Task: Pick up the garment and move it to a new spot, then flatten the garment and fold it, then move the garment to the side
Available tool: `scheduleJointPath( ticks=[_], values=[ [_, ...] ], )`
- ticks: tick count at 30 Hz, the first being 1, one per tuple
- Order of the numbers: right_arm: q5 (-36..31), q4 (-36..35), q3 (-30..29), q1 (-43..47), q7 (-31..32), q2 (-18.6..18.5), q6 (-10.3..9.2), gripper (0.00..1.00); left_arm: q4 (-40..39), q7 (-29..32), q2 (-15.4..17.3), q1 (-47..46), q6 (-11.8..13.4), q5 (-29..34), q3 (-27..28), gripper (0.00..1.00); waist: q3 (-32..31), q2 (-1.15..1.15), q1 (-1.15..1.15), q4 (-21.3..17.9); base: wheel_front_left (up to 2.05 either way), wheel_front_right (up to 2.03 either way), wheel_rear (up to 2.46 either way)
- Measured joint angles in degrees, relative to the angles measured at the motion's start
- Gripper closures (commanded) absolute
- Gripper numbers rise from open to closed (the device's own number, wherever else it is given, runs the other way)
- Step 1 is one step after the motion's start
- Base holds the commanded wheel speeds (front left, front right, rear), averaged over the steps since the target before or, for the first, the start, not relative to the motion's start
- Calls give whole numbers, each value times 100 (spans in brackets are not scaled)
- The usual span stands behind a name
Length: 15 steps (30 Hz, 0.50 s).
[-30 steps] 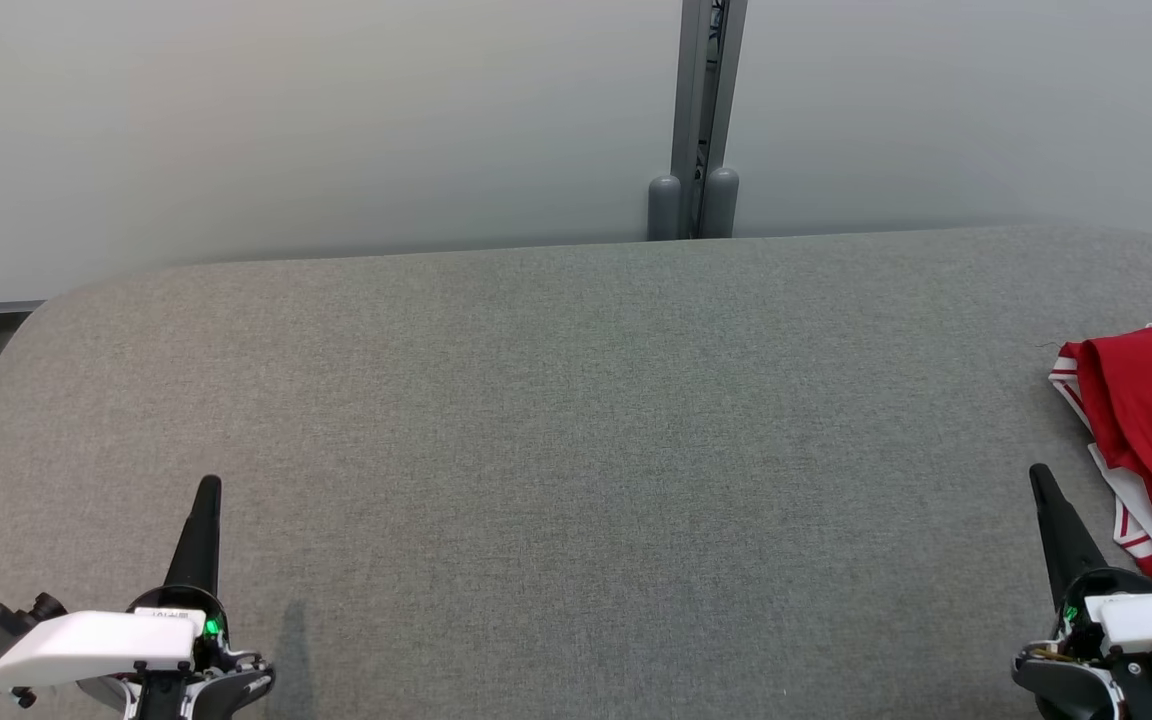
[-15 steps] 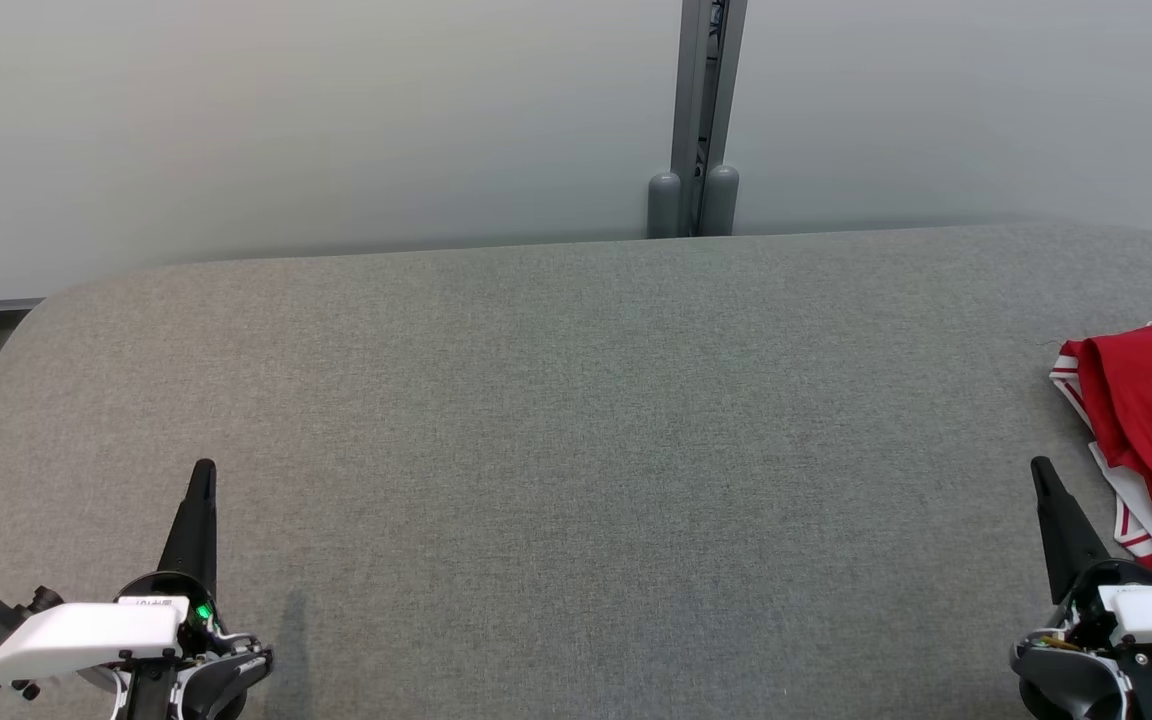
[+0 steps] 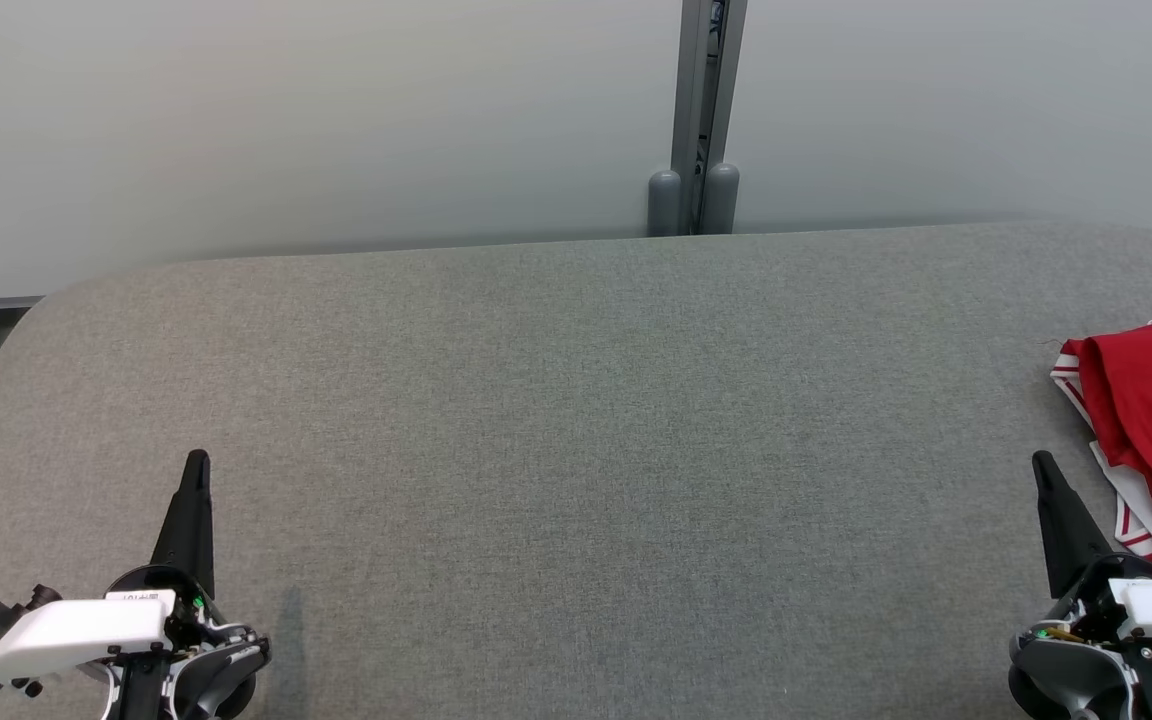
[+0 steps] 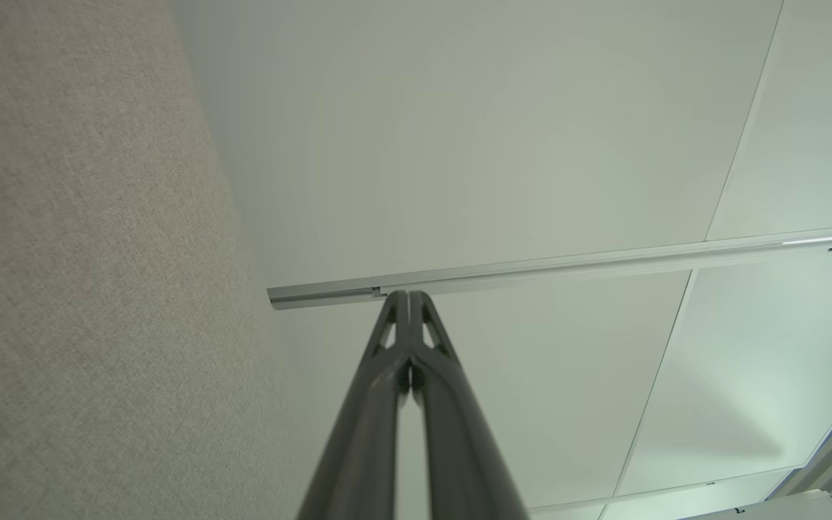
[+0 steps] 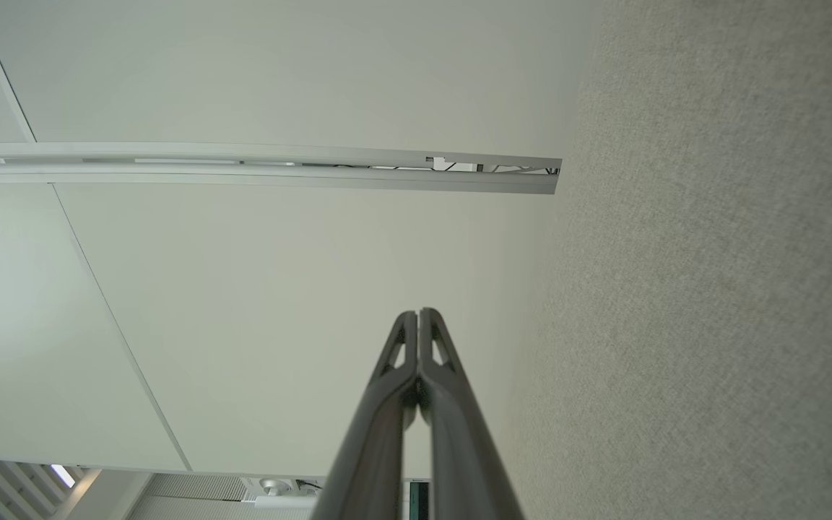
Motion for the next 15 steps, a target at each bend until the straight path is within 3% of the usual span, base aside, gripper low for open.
scheduleJointPath(
  ticks=[15],
  values=[
    [0, 2, -5, 0, 1, 0, 0, 100, 1, 16, -5, -2, -1, 0, 11, 100, 0, 0, 0, 0, 0, 0, 0]
  ],
)
